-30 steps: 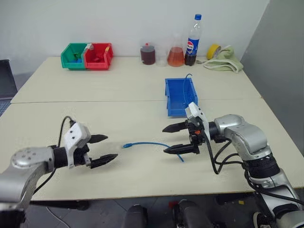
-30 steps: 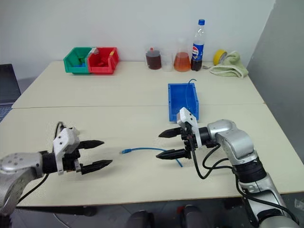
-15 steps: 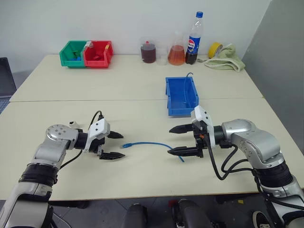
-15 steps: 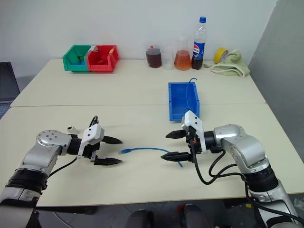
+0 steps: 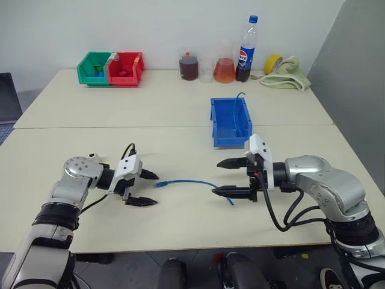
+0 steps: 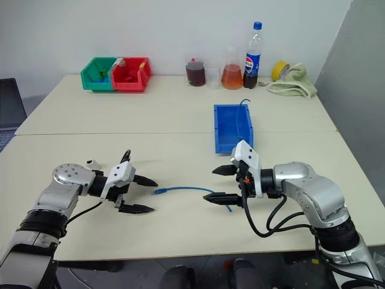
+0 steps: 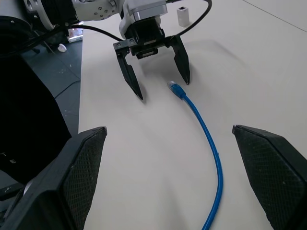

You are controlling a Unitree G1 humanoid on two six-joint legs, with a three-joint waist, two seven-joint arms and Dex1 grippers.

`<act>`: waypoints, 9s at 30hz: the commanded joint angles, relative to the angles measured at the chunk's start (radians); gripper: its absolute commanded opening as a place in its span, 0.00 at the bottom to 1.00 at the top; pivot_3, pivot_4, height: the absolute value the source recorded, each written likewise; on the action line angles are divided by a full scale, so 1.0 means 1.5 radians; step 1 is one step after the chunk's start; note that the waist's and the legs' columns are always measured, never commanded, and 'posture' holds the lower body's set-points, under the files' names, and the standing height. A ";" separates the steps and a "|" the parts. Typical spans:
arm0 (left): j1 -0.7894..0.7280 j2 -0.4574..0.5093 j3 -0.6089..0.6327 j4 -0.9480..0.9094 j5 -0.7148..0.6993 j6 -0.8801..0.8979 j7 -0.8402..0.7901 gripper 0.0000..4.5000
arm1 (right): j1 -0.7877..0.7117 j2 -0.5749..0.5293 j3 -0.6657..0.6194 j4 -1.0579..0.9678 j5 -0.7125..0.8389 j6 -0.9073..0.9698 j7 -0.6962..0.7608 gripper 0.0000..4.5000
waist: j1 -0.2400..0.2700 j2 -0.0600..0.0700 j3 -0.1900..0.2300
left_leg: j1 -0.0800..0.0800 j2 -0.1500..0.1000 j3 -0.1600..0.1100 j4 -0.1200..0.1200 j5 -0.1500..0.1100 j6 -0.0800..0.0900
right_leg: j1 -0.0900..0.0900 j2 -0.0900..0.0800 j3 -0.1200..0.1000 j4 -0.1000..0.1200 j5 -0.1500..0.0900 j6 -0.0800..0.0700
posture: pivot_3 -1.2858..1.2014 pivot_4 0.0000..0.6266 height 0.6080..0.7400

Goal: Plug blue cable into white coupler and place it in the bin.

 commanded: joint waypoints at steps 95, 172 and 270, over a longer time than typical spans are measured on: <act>0.045 -0.225 0.270 -0.516 -0.828 0.920 0.635 0.05 | -0.192 0.096 -0.197 0.313 0.424 0.345 -0.147 0.90 | -0.002 -0.002 0.001 | 0.000 -0.001 -0.001 0.008 0.000 0.000 | 0.001 0.000 0.001 0.006 0.001 0.002 | 0.52 0.24 1.00; 0.540 -0.254 0.396 -0.720 -0.143 0.392 1.067 1.00 | -0.248 0.084 -0.108 0.428 0.266 0.263 0.056 0.02 | 0.001 -0.001 0.002 | -0.001 -0.001 0.000 -0.002 0.000 0.000 | 0.000 -0.002 0.001 -0.005 0.001 0.002 | 0.52 0.24 1.00; 0.136 -0.073 0.185 -0.435 -0.103 0.454 0.627 0.17 | -0.247 0.052 -0.099 0.399 0.228 0.260 0.070 0.02 | 0.000 -0.002 0.001 | -0.001 -0.001 0.000 -0.001 0.000 0.000 | 0.000 -0.003 0.000 -0.002 0.003 -0.002 | 0.52 0.24 1.00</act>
